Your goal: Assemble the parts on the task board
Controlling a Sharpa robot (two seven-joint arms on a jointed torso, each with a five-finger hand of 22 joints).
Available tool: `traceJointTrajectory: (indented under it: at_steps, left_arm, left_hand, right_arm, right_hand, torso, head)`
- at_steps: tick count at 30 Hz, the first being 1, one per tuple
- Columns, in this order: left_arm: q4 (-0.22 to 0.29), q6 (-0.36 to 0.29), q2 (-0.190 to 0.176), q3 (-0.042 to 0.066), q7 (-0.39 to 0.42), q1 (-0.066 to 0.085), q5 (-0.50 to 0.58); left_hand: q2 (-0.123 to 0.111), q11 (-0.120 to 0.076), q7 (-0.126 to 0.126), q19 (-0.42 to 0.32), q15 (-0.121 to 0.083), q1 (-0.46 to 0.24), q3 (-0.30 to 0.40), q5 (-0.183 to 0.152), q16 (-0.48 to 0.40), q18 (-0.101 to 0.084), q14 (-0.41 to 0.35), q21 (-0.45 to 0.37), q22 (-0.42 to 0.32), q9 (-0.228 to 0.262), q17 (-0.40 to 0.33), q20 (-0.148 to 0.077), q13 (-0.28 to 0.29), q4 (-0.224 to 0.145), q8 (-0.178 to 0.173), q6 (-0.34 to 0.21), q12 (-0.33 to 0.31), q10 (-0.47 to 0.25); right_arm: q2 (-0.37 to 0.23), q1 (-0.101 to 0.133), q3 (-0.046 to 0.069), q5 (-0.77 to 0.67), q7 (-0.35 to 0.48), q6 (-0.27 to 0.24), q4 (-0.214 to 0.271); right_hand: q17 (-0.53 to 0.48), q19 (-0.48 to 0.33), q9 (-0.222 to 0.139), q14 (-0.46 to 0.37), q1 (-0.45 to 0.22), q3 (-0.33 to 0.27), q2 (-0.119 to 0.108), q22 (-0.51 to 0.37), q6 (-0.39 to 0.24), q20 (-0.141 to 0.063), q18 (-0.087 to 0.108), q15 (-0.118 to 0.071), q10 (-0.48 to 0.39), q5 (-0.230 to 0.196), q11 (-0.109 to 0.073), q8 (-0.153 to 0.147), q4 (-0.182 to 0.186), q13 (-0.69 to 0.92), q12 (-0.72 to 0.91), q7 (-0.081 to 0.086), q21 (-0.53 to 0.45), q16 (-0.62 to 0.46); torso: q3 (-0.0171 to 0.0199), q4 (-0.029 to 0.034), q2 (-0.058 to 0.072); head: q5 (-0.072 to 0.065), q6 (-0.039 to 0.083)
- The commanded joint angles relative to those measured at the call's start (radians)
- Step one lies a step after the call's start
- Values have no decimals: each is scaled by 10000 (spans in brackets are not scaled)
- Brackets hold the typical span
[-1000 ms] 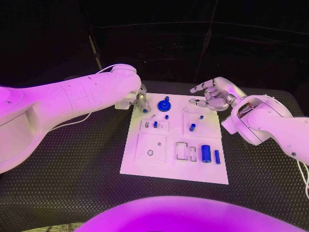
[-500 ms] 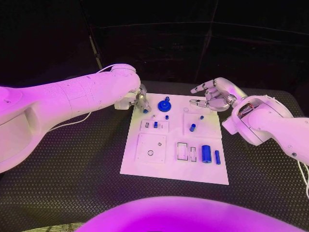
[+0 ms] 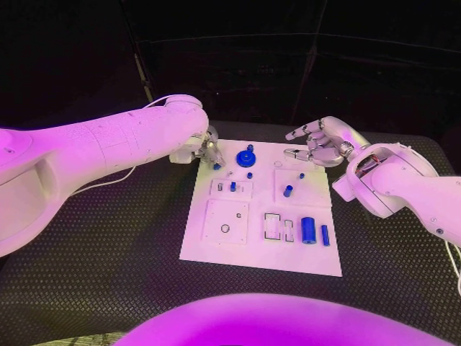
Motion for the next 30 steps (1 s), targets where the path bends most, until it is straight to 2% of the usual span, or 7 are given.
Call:
traceJointTrajectory:
  at_steps: [1,10,30]
  left_arm:
    - [22,379,-42,-19,-36,5,18]
    - [70,492,-111,-19,-37,60,18]
    - [107,522,-171,-20,-45,77,18]
  left_hand:
    - [101,16,31,-11,79,-28,3875,26,31,29,1054,-19,217,5,2634,70,28,-3807,-29,23,52,-24]
    - [227,48,65,-11,102,-198,4238,16,31,27,1054,15,263,-184,2634,88,178,-3947,-275,72,206,40]
    - [298,73,95,-6,118,-403,4699,9,31,19,1054,93,354,-462,2634,100,236,-4198,-656,155,363,69]
  right_arm:
    - [-3,14,5,24,49,66,9]
    - [-4,14,5,24,51,110,-9]
    - [6,14,4,24,55,123,-62]
  right_hand:
    - [2429,-4,-9,975,-128,-47,11,296,-88,-38,94,-6,-32,36,38,-7,19,6,36,7,-68,-64]
    - [2420,-4,-8,971,-136,-52,14,295,-84,-37,94,-6,-34,56,37,-1,15,4,39,5,-69,-70]
    - [2420,-4,-8,971,-136,-52,14,295,-84,-37,94,-6,-34,56,37,-1,15,4,39,5,-69,-70]
  torso:
    - [-1,5,2]
    - [-4,7,0]
    - [-7,-4,6]
  head:
    - [10,6]
    - [29,10]
    - [64,10]
